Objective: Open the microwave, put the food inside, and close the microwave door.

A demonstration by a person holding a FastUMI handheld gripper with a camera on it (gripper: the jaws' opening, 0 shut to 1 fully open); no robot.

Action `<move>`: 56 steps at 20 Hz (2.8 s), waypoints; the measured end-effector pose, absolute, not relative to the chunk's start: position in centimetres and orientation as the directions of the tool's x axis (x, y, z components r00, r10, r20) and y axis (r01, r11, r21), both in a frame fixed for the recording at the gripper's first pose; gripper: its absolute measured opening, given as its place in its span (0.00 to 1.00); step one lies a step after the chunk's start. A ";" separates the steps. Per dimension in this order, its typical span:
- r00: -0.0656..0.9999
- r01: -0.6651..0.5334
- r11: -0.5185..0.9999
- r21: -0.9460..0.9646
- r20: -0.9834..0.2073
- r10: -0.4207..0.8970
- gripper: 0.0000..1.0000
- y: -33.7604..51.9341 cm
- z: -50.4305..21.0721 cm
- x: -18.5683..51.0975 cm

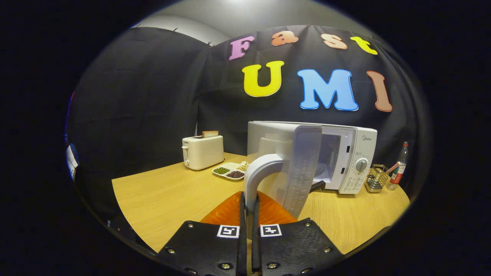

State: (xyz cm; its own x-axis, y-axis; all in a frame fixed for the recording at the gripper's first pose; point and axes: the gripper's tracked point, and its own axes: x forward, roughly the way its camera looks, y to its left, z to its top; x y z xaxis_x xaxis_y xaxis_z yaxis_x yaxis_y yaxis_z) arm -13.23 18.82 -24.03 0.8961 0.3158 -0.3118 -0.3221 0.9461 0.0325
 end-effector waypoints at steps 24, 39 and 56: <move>0.897 -0.343 0.930 0.133 -0.247 0.367 0.06 32.7 -21.7 -18.9; 0.787 -0.533 0.845 0.047 -0.341 0.515 0.88 15.2 -24.3 -25.2; 0.728 -0.426 0.897 0.120 -0.543 0.419 0.97 5.2 -34.8 -25.1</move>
